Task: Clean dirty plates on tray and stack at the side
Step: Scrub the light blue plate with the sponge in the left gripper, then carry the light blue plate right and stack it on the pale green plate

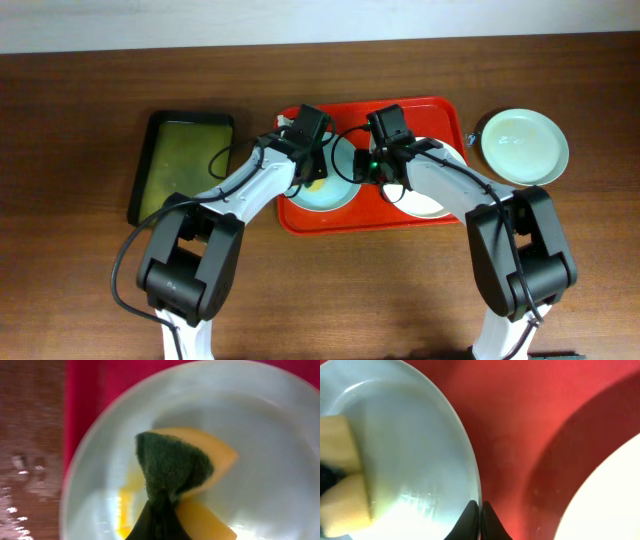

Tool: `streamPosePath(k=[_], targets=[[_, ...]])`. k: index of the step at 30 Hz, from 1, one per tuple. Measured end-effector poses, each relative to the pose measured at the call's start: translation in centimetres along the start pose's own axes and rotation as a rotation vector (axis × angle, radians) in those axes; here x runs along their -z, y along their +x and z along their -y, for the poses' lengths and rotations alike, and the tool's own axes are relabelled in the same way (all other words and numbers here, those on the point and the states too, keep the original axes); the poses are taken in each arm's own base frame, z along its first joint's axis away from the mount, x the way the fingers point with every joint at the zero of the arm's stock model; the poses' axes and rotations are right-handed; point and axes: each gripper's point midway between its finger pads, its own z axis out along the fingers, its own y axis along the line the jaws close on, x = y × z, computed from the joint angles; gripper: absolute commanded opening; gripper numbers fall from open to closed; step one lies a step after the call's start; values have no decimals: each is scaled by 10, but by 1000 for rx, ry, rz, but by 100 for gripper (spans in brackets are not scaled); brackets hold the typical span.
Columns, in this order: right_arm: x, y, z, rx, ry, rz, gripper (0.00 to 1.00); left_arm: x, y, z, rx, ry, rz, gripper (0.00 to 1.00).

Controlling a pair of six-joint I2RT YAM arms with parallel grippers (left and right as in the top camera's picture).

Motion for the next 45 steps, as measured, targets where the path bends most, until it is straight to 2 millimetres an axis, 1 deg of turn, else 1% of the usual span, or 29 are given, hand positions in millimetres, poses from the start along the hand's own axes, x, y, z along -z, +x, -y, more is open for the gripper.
streamPosePath(k=[2,3,4,5,7,9,10,11,13,14,17,18,21,23,24,26,27,28,29,31,32,33,34,36,37,38,41,44,45], targets=[[0,0,0,0,-1,0,5,3,-5,-22,13,-82,16,0],[0,0,-1,0,-5,0,5,9,-10,-27,17,-100,35,0],[0,0,-2,0,-8,-1,5,18,-16,-29,22,-105,63,0],[0,0,-2,1,-8,-1,5,37,-28,-27,32,-90,109,0],[0,0,-2,1,-9,0,5,47,-35,-17,43,-25,131,0],[0,0,-2,1,-9,1,5,46,-32,1,42,73,98,0],[0,0,-2,1,-9,0,5,41,-26,8,38,108,67,0],[0,0,-2,1,-9,1,5,27,-16,9,34,112,17,0],[0,0,0,-2,-5,-3,5,-1,6,2,8,74,-68,0],[0,1,-1,-2,-6,-3,5,0,7,-3,2,45,-70,0],[-1,1,-1,-1,-6,-3,5,2,11,-34,-27,-121,-64,0],[-1,1,-1,-1,-7,-4,5,4,10,-40,-37,-154,-60,0],[-1,1,-3,-1,-17,-5,5,14,3,-44,-63,-184,-38,0],[-1,1,-3,-1,-17,-5,5,33,-8,-39,-53,-153,3,0],[-1,1,-3,-1,-18,-5,5,40,-14,-29,-44,-96,19,0],[-1,1,-3,-1,-18,-5,5,42,-15,-6,-36,28,5,0],[-1,1,-3,-1,-18,-5,5,41,-13,-1,-35,53,-7,0],[-1,1,-3,-1,-18,-5,5,33,-7,4,-37,76,-39,0],[-1,1,-3,0,-17,-5,5,15,6,4,-40,77,-98,0],[-1,1,-1,-2,-12,-6,4,1,14,4,-42,71,-130,0],[-1,1,-1,-1,-11,-6,4,1,14,4,-47,73,-133,0],[-1,1,-1,-1,-11,-5,4,1,14,1,-74,57,-129,0],[-1,1,-1,-1,-11,-5,4,2,14,-8,-109,-13,-119,0],[-1,1,-1,-1,-9,-4,4,10,15,-40,-143,-194,-137,0],[-1,0,-1,-2,-10,-3,4,15,9,-47,-149,-242,-130,0],[-1,0,-1,-1,-10,-2,4,23,-2,-49,-152,-275,-98,0],[-1,0,-1,-1,-7,0,4,41,-36,-43,-130,-277,-10,0],[-1,0,-1,13,-7,0,4,58,-56,-60,-34,-197,-8,0],[-1,0,-1,18,-7,0,4,62,-62,-72,24,-146,-29,0]])
